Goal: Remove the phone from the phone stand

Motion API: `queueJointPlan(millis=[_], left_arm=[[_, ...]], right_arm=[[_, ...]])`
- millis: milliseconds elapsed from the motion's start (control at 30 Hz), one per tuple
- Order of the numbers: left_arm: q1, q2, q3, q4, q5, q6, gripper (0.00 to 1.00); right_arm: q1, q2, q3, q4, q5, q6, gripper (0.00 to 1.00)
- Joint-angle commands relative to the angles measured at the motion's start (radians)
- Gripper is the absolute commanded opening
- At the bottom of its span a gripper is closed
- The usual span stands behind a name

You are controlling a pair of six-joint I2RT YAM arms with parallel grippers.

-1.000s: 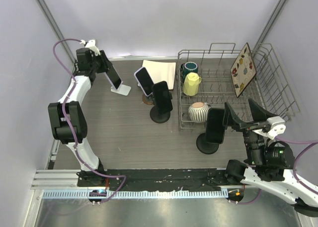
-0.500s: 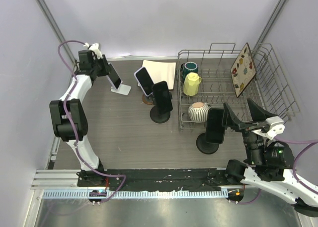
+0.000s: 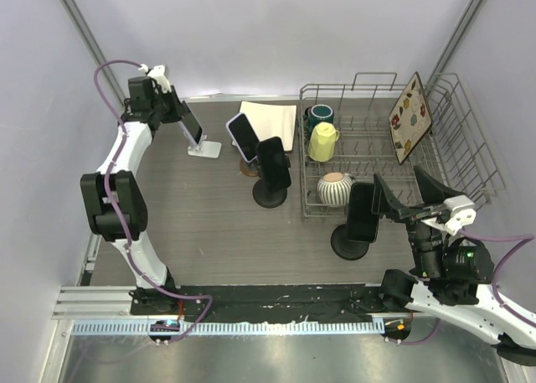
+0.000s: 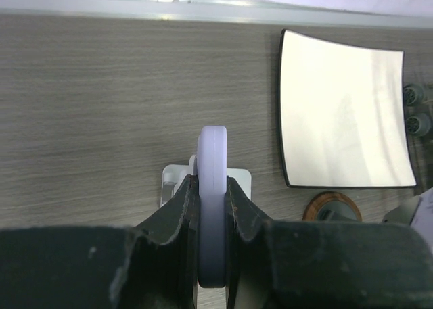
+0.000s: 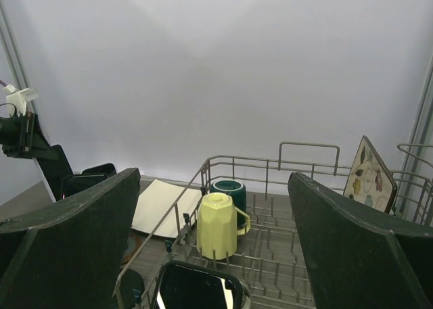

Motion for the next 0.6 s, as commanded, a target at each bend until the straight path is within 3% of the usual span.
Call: queueJointPlan(millis=[0, 200, 433, 567], left_arm=[[0.004, -0.132, 0.081, 0.065, 0.042, -0.012, 0.0], [-0.003, -0.242, 0.032, 0.07, 0.067, -0.067, 0.0], [-0.009, -0.379, -0.051, -0.063, 0.131, -0.156, 0.0], [-0.009, -0.528, -0.258, -0.025, 0.08, -0.267, 0.0]], right_arm=[[-0.001, 0.014, 0.009, 0.001, -0.013, 0.015, 0.97], [0.001, 0.022, 0.009, 0.0, -0.016, 0.015, 0.96], [-0.001, 0.035, 0.013, -0.008, -0.016, 0.017, 0.96], [-0.001, 0.038, 0.015, -0.014, -0.018, 0.018, 0.97]])
